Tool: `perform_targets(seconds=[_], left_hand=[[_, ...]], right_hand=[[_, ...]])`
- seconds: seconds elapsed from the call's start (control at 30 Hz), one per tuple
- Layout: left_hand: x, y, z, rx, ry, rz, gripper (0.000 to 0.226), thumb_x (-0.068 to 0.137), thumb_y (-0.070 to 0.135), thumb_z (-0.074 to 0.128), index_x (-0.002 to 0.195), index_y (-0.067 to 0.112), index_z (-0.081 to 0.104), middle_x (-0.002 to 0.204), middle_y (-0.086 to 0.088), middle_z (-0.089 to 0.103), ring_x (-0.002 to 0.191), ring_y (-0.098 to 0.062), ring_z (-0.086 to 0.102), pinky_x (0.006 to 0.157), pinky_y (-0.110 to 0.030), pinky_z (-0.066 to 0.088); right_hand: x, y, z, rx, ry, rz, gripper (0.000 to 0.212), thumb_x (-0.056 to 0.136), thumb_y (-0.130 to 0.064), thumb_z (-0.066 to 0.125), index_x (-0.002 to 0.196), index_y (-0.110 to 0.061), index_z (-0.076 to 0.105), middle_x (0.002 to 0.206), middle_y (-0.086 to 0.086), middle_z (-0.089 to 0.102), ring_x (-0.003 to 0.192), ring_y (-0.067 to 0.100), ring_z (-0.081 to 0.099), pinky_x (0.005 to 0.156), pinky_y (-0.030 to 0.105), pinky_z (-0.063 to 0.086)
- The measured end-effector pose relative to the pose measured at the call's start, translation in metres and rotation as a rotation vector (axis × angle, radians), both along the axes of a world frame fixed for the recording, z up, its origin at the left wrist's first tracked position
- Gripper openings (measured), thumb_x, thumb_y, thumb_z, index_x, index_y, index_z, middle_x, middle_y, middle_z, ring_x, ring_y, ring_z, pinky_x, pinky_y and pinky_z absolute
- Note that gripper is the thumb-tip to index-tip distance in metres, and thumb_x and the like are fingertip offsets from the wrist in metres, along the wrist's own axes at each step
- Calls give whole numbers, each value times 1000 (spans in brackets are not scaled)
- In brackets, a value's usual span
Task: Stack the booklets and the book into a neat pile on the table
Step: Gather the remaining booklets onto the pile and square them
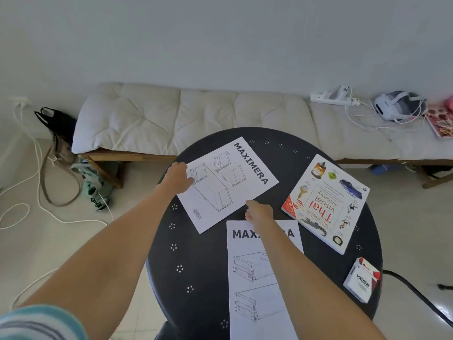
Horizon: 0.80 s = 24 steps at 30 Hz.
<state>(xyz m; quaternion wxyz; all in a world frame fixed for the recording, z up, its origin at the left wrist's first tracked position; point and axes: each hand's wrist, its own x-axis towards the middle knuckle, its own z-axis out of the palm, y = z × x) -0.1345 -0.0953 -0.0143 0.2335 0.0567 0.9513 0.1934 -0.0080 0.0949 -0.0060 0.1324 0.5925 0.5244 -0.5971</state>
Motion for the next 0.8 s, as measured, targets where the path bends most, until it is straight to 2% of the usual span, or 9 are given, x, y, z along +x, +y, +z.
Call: perform_targets(seconds=[0.1,0.17,0.23,0.3,0.37,0.47,0.57,0.67,0.8], left_hand=[[-14,2,-11,-35,-34,-24,57,90,27,61,135,1,39,139,-20,40,126,-36,45,104,-45,40],[-21,3,-16,-83,-6,-29,58,89,30,61,135,4,39,138,-18,39,125,-36,43,103,-47,41],[-27,4,-20,-105,25,-31,60,87,34,64,135,7,40,136,-17,39,126,-35,41,102,-47,41],[-33,2,-24,-79,20,-20,64,83,37,68,134,10,41,135,-17,41,126,-35,40,103,-45,39],[-38,-1,-27,-40,-12,5,67,79,39,72,132,12,43,131,-16,44,125,-34,41,103,-44,39],[-44,-5,-27,1,-43,26,50,77,41,73,116,15,52,120,-12,54,115,-31,52,90,-40,45],[-46,-4,-24,97,-46,32,34,82,31,70,107,10,59,110,-11,63,104,-28,60,81,-35,46],[-47,-4,-15,210,-93,84,29,86,23,67,108,5,62,109,-12,67,102,-30,63,79,-33,48],[-45,-11,-2,316,-158,186,35,87,26,66,117,8,64,113,-9,68,103,-27,64,94,-38,51]], right_hand=[[-11,-3,-1,-126,16,-126,19,88,-15,63,100,-7,52,95,4,61,97,17,62,87,21,51],[-17,-4,-2,-150,14,-193,26,85,-16,68,104,-10,51,115,10,63,105,20,63,97,30,52],[-23,-5,-2,-144,3,-213,26,83,-16,70,100,-9,52,111,15,63,109,21,62,98,32,52],[-27,-8,-3,-124,-16,-196,24,83,-16,69,94,-7,50,93,12,59,115,23,60,100,32,49],[-30,-12,-6,-118,-11,-182,21,84,-13,68,91,-6,50,97,12,61,115,24,59,101,34,48],[-31,-18,-19,-154,39,-151,11,86,-5,63,92,-3,53,123,18,62,100,25,59,99,39,50],[-31,-21,-31,-141,137,-19,27,91,-5,53,118,-1,55,136,22,53,93,23,54,95,39,52],[-31,-23,-31,-112,179,32,39,93,-4,51,131,3,49,135,22,54,96,25,56,90,38,53],[-28,-15,-19,-102,234,27,36,93,3,50,127,-8,51,117,13,60,97,24,57,82,34,52]])
